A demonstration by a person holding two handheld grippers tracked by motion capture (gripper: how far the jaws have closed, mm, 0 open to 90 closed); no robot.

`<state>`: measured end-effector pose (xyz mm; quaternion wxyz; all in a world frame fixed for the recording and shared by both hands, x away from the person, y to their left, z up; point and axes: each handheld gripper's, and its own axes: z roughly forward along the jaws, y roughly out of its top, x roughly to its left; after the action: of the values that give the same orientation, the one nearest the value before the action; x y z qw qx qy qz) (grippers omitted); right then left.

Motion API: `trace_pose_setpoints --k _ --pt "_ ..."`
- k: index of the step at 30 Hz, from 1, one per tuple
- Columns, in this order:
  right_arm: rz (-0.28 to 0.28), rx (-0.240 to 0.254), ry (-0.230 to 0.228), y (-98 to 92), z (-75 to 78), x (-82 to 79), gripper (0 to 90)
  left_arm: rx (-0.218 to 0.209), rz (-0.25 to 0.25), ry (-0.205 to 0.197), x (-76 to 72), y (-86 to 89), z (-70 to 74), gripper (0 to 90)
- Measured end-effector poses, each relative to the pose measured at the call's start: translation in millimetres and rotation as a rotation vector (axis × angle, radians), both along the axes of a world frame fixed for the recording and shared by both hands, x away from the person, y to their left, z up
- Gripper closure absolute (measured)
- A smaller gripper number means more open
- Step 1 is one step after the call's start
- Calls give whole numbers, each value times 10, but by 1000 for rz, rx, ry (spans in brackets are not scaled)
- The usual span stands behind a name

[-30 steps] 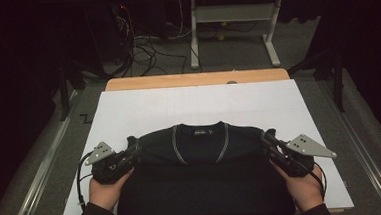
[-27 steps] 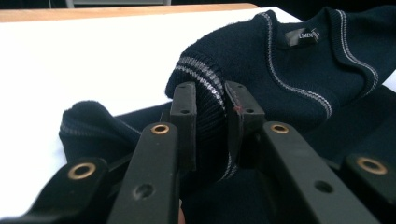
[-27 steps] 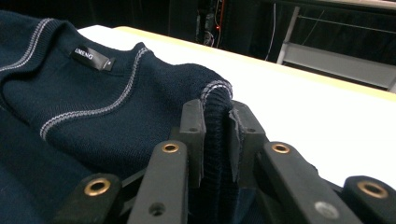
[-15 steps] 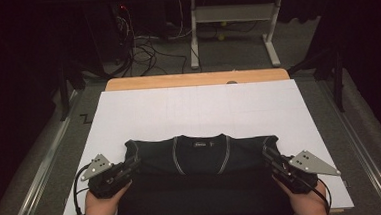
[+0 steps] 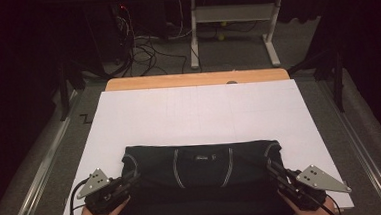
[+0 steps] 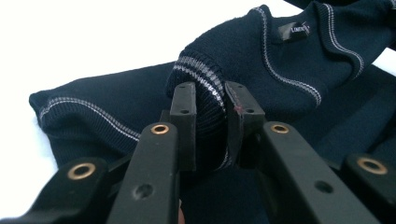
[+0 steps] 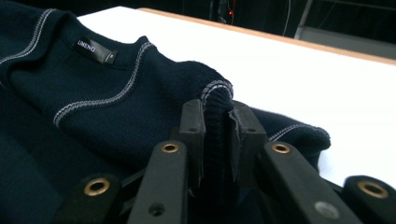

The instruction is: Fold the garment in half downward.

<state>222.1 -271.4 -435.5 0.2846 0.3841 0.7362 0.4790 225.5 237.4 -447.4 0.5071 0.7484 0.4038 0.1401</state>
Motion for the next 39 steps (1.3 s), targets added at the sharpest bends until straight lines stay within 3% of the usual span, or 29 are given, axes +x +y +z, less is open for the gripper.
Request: trace_pose_setpoints --k 7,12,15,19,22,24,26,28,32,35,39 --pt "6 -12 35 6 -47 -57 780 1 -7 24 -70 -14 -13 716" --pt "5 -20 56 8 -67 -67 778 40 -9 47 -119 -32 -57 714" --pt "6 -36 78 23 -87 -57 776 61 -6 107 -64 -40 -106 711" --pt "0 -56 141 42 -150 -8 773 104 15 189 35 -45 -214 696" --pt "-7 -81 188 47 -222 54 768 157 25 215 97 -54 -276 666" --pt "-11 -98 227 48 -275 100 754 160 30 226 135 -54 -300 642" --pt "-17 -109 243 55 -309 123 709 161 38 227 150 -54 -299 596" --pt "-27 -97 247 54 -310 127 636 122 29 221 155 -44 -291 519" --pt "-53 -51 205 15 -258 119 510 102 35 185 147 -16 -255 392" --pt "-79 -32 175 -7 -233 136 441 93 57 150 174 35 -212 352" --pt "-142 -3 145 -59 -183 242 391 50 97 111 270 131 -146 310"
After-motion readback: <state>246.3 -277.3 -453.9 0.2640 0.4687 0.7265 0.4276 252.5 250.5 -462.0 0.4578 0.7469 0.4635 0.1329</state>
